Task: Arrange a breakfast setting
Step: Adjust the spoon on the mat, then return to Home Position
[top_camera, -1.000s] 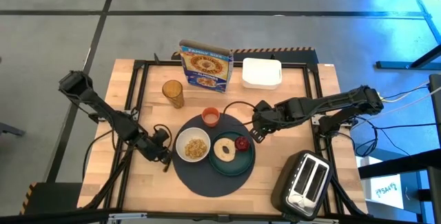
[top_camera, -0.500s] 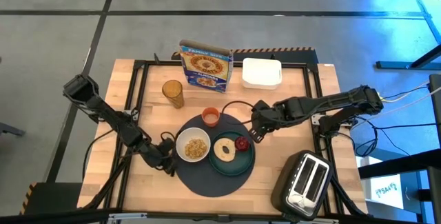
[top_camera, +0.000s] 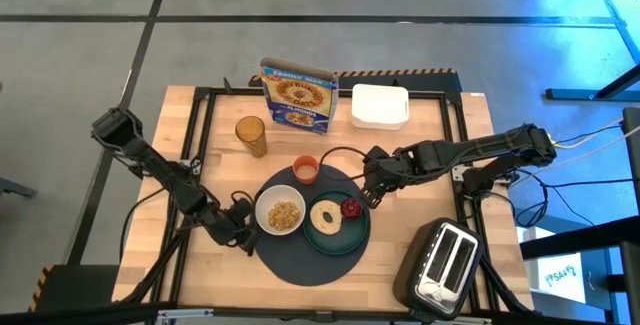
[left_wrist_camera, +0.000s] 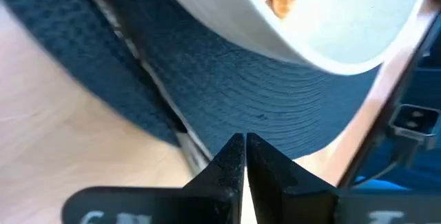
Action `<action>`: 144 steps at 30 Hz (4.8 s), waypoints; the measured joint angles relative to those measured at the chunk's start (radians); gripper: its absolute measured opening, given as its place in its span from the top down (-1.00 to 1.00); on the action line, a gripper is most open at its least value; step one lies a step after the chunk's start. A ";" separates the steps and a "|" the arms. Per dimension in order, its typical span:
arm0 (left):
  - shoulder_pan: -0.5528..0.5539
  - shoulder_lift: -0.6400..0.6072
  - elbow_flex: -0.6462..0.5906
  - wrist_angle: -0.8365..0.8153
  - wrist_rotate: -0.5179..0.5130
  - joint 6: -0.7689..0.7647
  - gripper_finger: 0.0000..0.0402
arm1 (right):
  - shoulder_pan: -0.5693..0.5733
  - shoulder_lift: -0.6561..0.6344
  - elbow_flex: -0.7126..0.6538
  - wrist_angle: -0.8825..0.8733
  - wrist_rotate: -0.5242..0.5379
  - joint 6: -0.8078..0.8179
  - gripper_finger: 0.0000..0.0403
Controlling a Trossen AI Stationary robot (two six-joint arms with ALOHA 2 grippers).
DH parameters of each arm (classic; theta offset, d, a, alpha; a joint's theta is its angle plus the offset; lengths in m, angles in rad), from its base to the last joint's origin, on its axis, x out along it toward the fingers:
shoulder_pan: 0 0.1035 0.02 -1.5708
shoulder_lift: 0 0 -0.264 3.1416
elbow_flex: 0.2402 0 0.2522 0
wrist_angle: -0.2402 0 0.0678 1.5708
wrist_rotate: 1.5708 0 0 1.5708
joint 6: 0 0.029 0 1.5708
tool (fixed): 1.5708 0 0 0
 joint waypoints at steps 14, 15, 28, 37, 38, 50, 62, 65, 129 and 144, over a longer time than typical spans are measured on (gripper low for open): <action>-0.040 0.018 0.043 -0.208 0.072 -0.041 0.99 | 0.000 0.000 0.000 -0.007 -0.018 -0.004 -0.07; -0.046 0.033 0.043 -0.206 0.075 -0.058 0.99 | 0.000 0.000 0.000 -0.007 -0.018 -0.004 -0.07; -0.063 0.190 0.100 -0.033 0.049 -0.017 1.00 | 0.000 -0.001 0.000 -0.011 0.001 -0.022 -0.07; -0.059 0.152 0.115 -0.081 0.007 0.008 1.00 | -0.002 -0.001 0.000 -0.011 0.000 -0.061 -0.07; -0.062 0.138 0.115 -0.099 0.021 0.000 1.00 | -0.002 -0.001 0.000 -0.011 0.000 -0.062 -0.07; -0.086 -0.267 0.115 -0.200 -0.271 0.262 1.00 | 0.002 -0.040 0.111 0.127 0.000 -0.250 -0.06; -0.072 -0.540 0.119 0.501 -0.686 1.418 1.00 | 0.022 -0.297 0.141 0.593 -0.071 -0.630 0.92; -0.072 -0.560 0.131 0.508 -0.687 1.533 1.00 | 0.044 -0.370 0.137 0.587 -0.063 -0.668 0.97; 0.493 -1.292 -0.382 -0.070 -0.050 1.521 1.00 | -0.149 -1.412 -1.235 1.079 -0.157 -0.727 1.00; 0.576 -1.280 -0.383 -0.075 0.055 1.550 1.00 | -0.164 -1.488 -1.331 1.062 -0.192 -0.760 1.00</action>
